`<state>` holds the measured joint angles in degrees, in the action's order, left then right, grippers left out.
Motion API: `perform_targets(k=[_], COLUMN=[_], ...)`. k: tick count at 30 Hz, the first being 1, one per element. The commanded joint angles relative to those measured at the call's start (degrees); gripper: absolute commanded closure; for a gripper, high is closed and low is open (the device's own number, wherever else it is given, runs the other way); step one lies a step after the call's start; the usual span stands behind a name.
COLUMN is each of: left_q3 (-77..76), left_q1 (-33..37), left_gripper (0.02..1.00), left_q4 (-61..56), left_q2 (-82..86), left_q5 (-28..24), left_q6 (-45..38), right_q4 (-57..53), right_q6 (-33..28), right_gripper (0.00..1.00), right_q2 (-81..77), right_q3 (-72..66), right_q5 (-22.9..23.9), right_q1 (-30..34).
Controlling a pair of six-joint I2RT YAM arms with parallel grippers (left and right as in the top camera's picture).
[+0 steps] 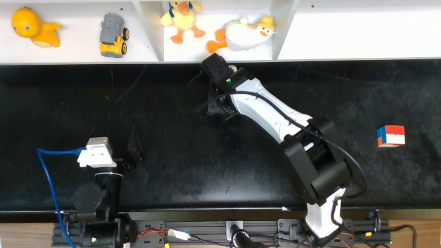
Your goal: Store Toys
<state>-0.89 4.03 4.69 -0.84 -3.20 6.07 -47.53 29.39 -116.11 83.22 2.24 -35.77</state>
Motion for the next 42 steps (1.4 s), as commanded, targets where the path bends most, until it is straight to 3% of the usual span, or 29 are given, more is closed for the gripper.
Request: perform_targets(k=[1,10,17,22,32,34,42], left_q3=[0.4,0.4,0.4,0.4,0.4,0.4,0.4], left_q1=[-0.3,-0.3,-0.3,-0.3,-0.3,-0.3,-0.3], left_gripper=[0.02,0.02,0.02,0.02,0.02,0.02,0.02], left_q4=[-0.1,-0.1,-0.1,-0.1,-0.1,-0.1,-0.1], left_q2=[0.7,0.7,0.7,0.7,0.7,0.7,0.7], left_q5=[0.5,0.5,0.5,0.5,0.5,0.5,0.5], left_q6=[0.9,0.9,0.9,0.9,0.9,0.9,0.9], right_q4=[0.5,1.4,1.4,1.5,0.8,-0.5,-17.0], right_q6=[0.2,0.2,0.2,0.2,0.2,0.2,-0.3], right_gripper=[0.406,0.509,0.695,0.763,0.886,0.956,0.956], right_q2=[-0.8,-0.8,-0.8,-0.8,-0.8,-0.8,-0.3], right_q3=[-1.5,-3.9,-5.2,-5.2,-4.8,-3.6,8.4], right_q5=[0.9,1.3,1.2,1.2,-2.3,-3.9,-6.4], right_q1=[-0.2,-0.2,-0.2,-0.2,0.2,0.7,3.0])
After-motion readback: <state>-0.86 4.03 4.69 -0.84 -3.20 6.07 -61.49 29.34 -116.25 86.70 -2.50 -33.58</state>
